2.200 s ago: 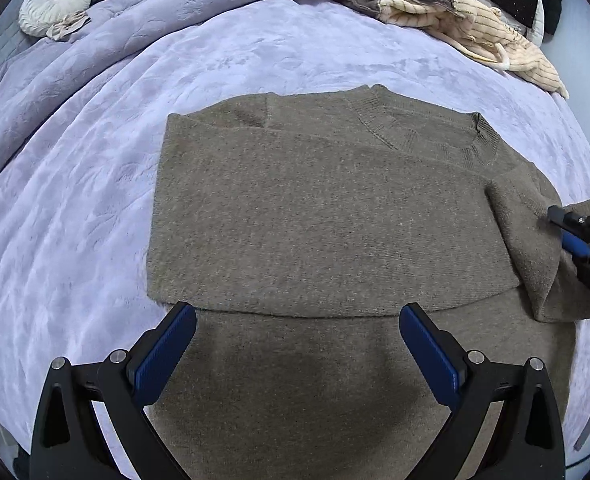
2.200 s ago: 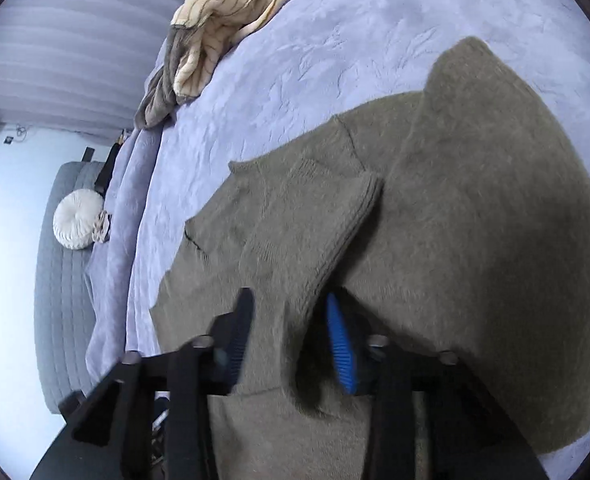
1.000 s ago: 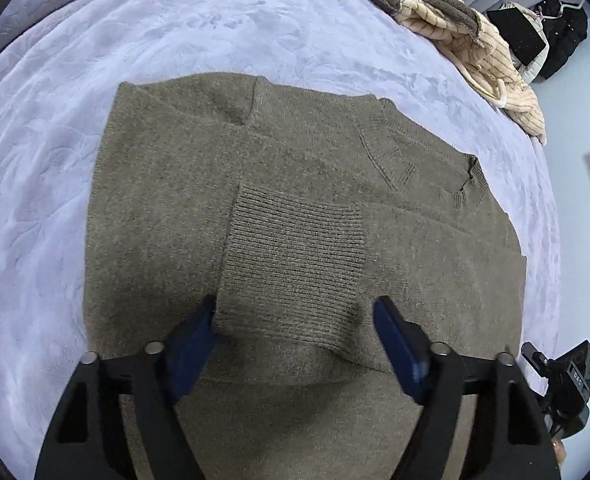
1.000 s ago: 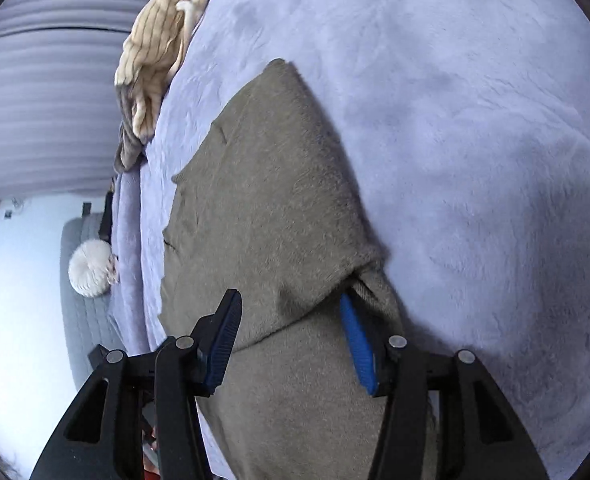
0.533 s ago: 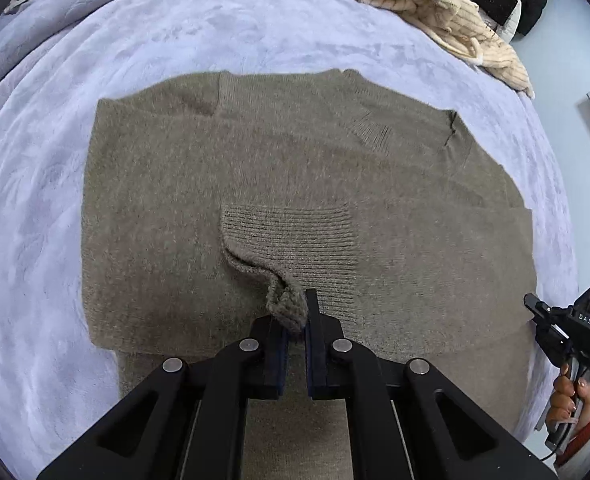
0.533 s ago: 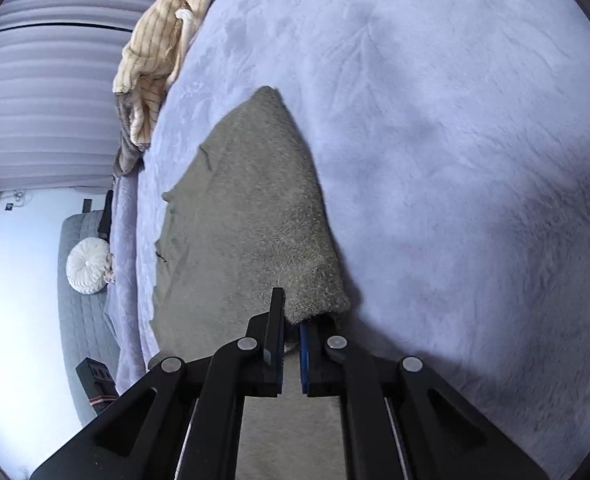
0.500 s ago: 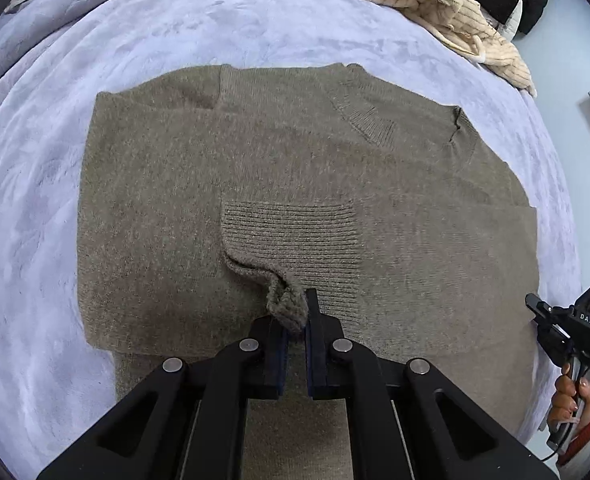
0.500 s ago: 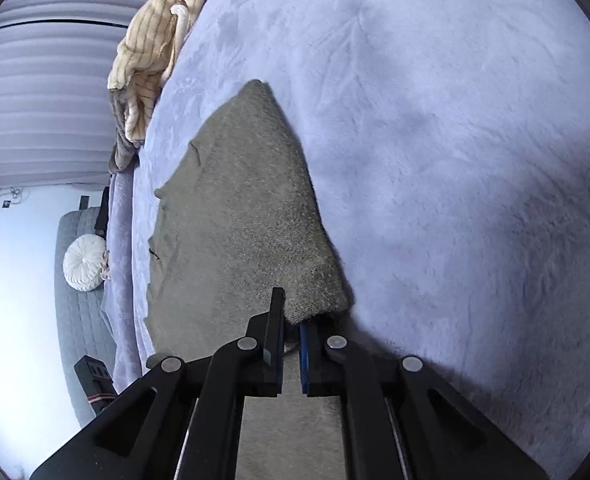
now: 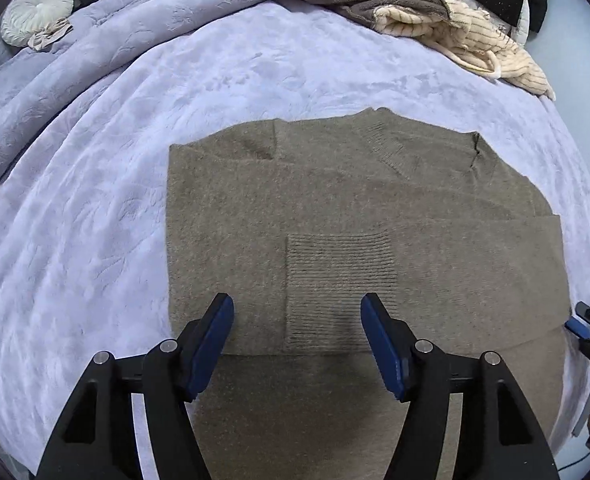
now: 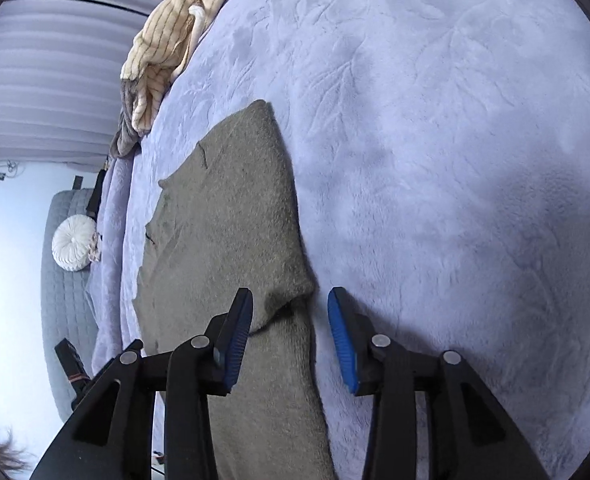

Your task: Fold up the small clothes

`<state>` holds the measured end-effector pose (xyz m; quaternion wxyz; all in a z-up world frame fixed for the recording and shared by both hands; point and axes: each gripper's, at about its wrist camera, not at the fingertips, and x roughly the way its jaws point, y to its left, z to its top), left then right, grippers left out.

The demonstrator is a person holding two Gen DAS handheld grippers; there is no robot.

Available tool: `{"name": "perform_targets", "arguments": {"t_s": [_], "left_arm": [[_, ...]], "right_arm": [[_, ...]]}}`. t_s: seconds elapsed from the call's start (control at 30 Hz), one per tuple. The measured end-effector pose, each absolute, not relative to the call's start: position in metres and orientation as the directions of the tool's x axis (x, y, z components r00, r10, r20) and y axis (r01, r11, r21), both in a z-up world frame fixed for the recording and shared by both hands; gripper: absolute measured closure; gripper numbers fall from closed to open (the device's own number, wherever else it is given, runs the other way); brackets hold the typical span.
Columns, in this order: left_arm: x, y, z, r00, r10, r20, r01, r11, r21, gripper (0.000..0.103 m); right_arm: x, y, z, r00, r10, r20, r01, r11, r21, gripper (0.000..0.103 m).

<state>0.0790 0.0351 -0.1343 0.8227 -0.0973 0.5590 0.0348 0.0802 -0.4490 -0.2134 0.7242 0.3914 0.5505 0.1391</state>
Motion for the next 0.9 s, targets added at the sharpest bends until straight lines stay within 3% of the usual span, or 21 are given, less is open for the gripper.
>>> {"name": "perform_targets", "arguments": {"t_s": [0.1,0.13,0.17,0.3,0.4,0.5,0.7,0.77,0.83,0.9], "left_arm": [[0.089,0.015,-0.141,0.366,-0.062,-0.929,-0.137,0.983,-0.119,0.036],[0.092,0.010,-0.147,0.350,-0.056,-0.935,-0.131,0.985,-0.108,0.036],[0.095,0.006,-0.152,0.338,-0.047,-0.940,-0.130,0.987,-0.096,0.036],[0.094,0.009,-0.170,0.307,-0.008,-0.952,-0.151,0.987,-0.057,0.035],[0.092,0.020,-0.174,0.296,-0.031,-0.955,-0.184,0.979,-0.089,0.032],[0.087,0.033,-0.159,0.304,-0.011,-0.953,-0.193,0.979,-0.073,0.032],[0.073,0.105,-0.158,0.279,-0.074,-0.957,-0.320,0.933,-0.165,0.032],[0.071,0.122,-0.170,0.265,-0.144,-0.954,-0.349,0.908,-0.234,0.032],[0.073,0.129,-0.182,0.247,-0.209,-0.946,-0.364,0.885,-0.291,0.032],[0.077,0.127,-0.188,0.247,-0.225,-0.943,-0.353,0.885,-0.304,0.032]], "right_arm": [[0.096,-0.441,-0.237,0.306,0.698,-0.648,0.254,0.596,0.762,0.062],[0.101,-0.436,-0.243,0.275,0.702,-0.657,0.266,0.601,0.754,0.081],[0.104,-0.433,-0.243,0.255,0.696,-0.672,0.262,0.619,0.741,0.085],[0.103,-0.433,-0.213,0.283,0.661,-0.695,0.160,0.682,0.714,0.087],[0.102,-0.432,-0.222,0.239,0.598,-0.765,0.151,0.755,0.638,0.087],[0.102,-0.437,-0.235,0.246,0.631,-0.735,0.197,0.710,0.676,0.087],[0.095,-0.442,-0.235,0.257,0.666,-0.700,0.205,0.670,0.713,0.079],[0.095,-0.441,-0.233,0.248,0.686,-0.684,0.197,0.656,0.729,0.065],[0.095,-0.438,-0.230,0.250,0.700,-0.669,0.188,0.643,0.743,0.057],[0.095,-0.435,-0.228,0.247,0.701,-0.669,0.185,0.644,0.743,0.057]]}}
